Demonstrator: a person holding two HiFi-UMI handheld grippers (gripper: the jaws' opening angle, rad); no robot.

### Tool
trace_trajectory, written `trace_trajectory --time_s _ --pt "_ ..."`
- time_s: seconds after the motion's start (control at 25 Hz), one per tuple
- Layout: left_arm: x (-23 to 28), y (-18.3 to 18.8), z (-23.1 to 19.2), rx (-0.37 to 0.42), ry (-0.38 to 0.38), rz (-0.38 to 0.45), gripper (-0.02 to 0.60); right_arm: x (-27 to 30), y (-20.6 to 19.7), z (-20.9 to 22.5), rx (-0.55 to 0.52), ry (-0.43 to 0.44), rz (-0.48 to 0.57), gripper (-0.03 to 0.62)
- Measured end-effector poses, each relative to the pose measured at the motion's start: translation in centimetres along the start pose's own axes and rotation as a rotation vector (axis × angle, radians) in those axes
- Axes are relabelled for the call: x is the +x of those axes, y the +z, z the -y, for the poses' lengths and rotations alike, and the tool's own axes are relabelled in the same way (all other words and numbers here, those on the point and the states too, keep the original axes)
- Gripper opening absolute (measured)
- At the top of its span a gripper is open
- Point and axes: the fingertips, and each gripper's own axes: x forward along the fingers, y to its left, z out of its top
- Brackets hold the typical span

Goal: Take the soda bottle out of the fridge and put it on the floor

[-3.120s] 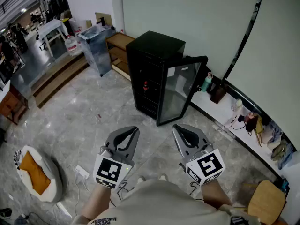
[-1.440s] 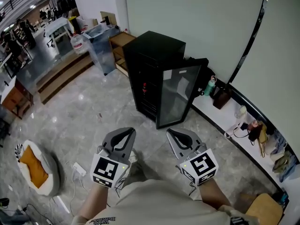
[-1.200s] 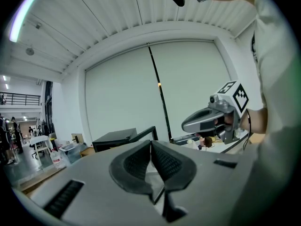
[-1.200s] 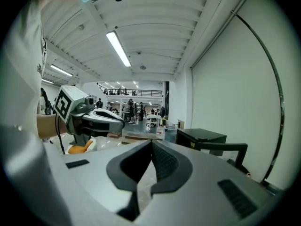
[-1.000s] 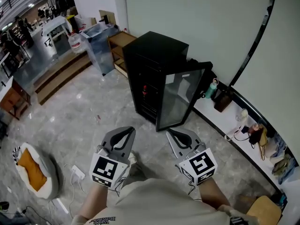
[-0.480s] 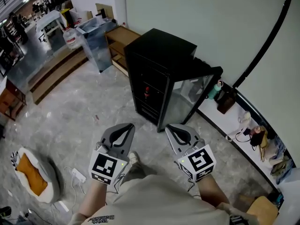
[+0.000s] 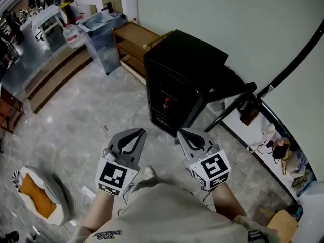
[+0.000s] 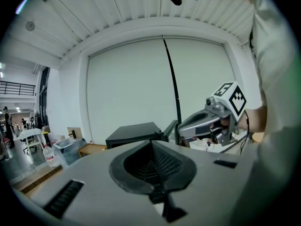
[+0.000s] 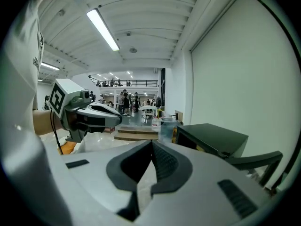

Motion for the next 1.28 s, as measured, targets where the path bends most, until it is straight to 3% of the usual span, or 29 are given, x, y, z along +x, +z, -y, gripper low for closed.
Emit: trace_trajectory --time_s 0.28,0.64,1.04,1.28 --pt "2.0 -0.9 -6.6 0.004 -0.043 0.010 0.011 6.3 1.6 1.3 0.000 -0.073 -0.018 -0.005" --pt "3.9 -2.9 -11.0 -0.023 -0.072 0.011 0.011 11.2 0.4 3.0 0.023 -0.159 -0.075 -0.005" --pt "9.1 -5.7 -14.6 -0.085 -0.012 -0.025 0.011 17.9 -4.8 9.1 0.165 -0.207 -0.128 -0.003" --pt "12.9 -8.0 -17.3 -0.173 0.050 -0.025 0.011 23.2 -9.5 11.7 0.185 -0.172 -0.213 0.003"
